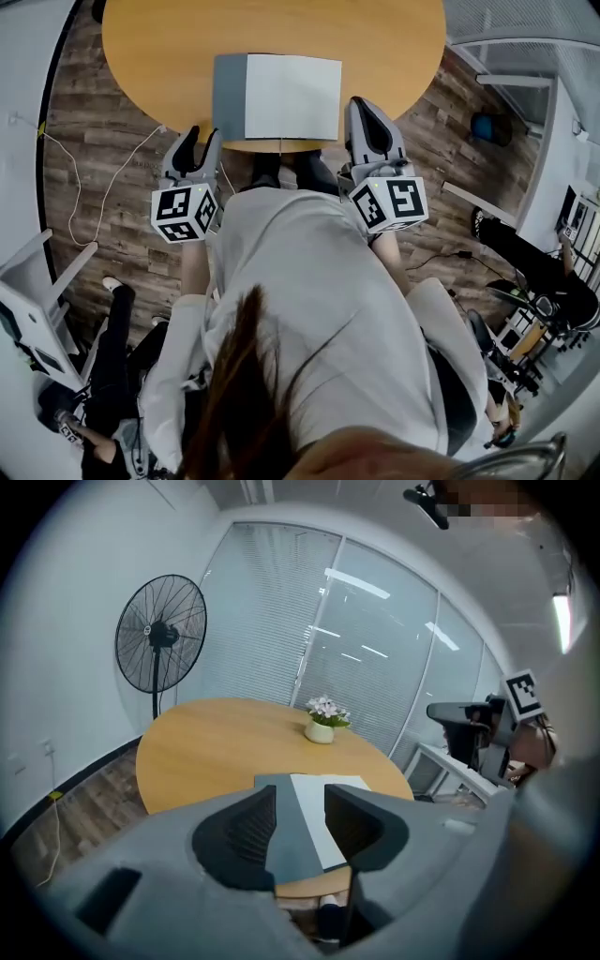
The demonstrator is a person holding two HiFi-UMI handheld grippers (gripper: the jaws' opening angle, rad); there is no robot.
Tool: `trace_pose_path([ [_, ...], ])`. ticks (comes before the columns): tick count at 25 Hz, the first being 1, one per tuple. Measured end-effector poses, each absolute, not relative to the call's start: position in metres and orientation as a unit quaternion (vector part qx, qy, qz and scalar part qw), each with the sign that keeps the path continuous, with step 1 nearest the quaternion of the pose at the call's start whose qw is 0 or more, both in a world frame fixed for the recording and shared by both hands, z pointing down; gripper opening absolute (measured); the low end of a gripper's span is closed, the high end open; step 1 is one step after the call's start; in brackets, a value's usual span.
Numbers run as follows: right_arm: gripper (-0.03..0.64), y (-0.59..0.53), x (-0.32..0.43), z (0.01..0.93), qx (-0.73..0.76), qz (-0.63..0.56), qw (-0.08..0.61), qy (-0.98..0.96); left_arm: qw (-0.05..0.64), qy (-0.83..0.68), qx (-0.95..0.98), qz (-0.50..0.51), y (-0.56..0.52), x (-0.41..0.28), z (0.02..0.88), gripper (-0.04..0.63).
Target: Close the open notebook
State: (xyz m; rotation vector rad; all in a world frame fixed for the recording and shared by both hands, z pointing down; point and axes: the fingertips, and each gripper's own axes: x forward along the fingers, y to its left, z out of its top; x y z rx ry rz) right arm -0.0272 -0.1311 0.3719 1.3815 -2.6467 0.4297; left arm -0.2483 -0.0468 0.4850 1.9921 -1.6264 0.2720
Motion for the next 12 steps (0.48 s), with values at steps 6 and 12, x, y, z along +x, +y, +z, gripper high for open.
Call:
trace_pose_path([
  [6,0.003,-0.127,-0.025,0.378,0.456,0.142,0.080,-0.875,0.318,-0.591,0.733,0.113,-0.038,-0.239,0.523,0.199],
  [12,0.003,-0.120,-0.027,0.382,0.455,0.138,0.097,-0.875,0.356,-0.576,0.725,0.126,-0.034,-0.232,0.565,0.238],
])
